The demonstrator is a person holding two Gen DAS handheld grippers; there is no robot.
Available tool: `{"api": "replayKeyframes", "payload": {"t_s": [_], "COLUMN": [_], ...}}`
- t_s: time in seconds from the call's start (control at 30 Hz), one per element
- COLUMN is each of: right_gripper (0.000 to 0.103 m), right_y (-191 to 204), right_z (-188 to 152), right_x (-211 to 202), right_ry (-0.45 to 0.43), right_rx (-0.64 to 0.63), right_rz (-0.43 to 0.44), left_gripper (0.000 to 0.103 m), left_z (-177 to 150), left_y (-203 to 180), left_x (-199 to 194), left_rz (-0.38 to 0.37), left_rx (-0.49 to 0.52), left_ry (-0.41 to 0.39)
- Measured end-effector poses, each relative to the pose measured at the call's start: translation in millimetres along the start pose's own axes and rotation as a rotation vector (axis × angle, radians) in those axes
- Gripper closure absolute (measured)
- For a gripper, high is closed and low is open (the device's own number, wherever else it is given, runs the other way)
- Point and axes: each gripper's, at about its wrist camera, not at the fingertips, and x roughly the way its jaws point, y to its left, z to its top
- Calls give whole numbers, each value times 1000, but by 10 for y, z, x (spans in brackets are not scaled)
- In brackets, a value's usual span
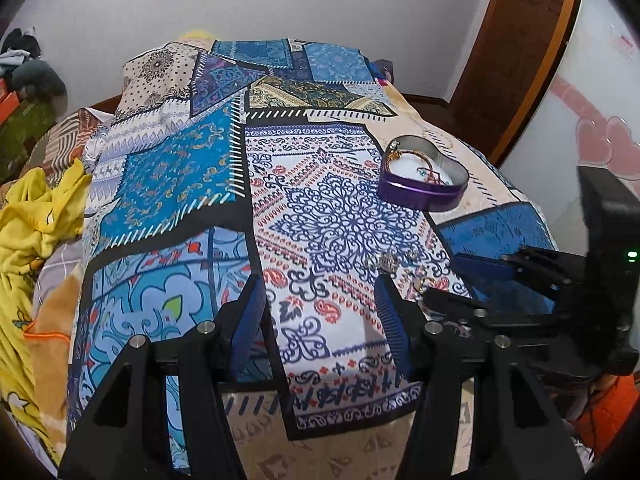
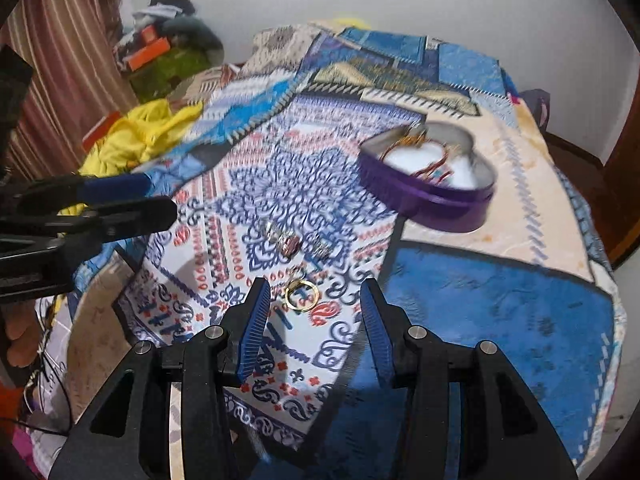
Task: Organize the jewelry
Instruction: 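Grasp another gold ring with the right tool while the left tool moves to the silver charms, then carry the gold ring over the tin with the right tool while the left tool grasps a silver ring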
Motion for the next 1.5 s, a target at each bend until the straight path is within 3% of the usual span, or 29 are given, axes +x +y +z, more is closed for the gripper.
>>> {"api": "replayKeyframes", "payload": {"t_s": [0.1, 0.27, 0.63, 0.9, 1.47, 1.5], "right_gripper": [60, 86, 86, 86, 86, 86], "right_y": [68, 94, -166, -418, -452, -452], "right_z": [-3, -15, -2, 16, 3, 2], "right_x": [37, 54, -195, -367, -465, -474], "right_ry": [-6, -1, -72, -114, -139, -141], "right_rx": [-46, -78, 18, 87, 106, 106], "right_rz": [-38, -31, -31, -64, -53, -53], "left_gripper": [47, 47, 49, 71, 76, 80], "left_z": [-38, -42, 58, 116, 135, 140], "left_y": [-27, -65, -277, -481, -591, -581], "left_x": [4, 48, 289, 502, 683, 679], "left_rz": [-2, -6, -56, -45, 15, 12], "left_rx": [17, 33, 68, 123, 161, 156], "left_ry": [0, 1, 28, 50, 47, 46]}}
